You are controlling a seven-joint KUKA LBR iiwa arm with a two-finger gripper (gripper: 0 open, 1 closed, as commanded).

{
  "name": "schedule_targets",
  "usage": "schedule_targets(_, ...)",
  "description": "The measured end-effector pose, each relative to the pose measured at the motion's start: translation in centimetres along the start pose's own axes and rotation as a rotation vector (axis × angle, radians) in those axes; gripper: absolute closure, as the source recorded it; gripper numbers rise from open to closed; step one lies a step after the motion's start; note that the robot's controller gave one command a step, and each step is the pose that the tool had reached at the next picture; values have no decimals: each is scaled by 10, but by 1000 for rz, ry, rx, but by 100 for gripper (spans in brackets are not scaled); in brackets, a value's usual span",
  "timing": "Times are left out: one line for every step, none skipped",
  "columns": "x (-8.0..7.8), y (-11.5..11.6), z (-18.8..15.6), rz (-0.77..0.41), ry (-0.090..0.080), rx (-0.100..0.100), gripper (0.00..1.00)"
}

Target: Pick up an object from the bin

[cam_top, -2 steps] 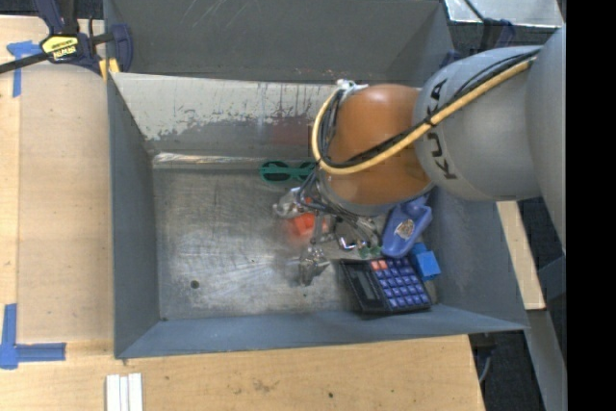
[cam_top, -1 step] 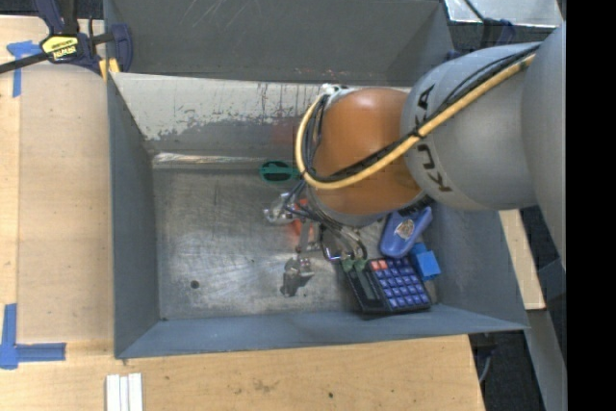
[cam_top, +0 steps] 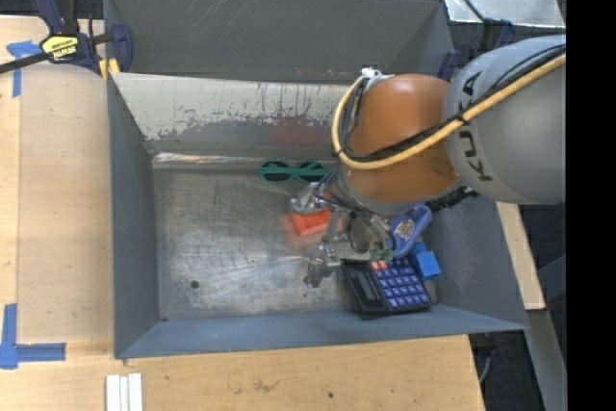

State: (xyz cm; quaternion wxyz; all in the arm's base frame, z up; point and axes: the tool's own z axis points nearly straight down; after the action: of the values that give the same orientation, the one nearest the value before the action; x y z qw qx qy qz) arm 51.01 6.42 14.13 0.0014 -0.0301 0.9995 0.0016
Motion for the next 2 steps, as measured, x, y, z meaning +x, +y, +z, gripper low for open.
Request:
schedule_targets(-33, -35, 31, -32, -12, 5, 0)
schedule_targets(-46, -39, 68, -58, -4, 3, 0)
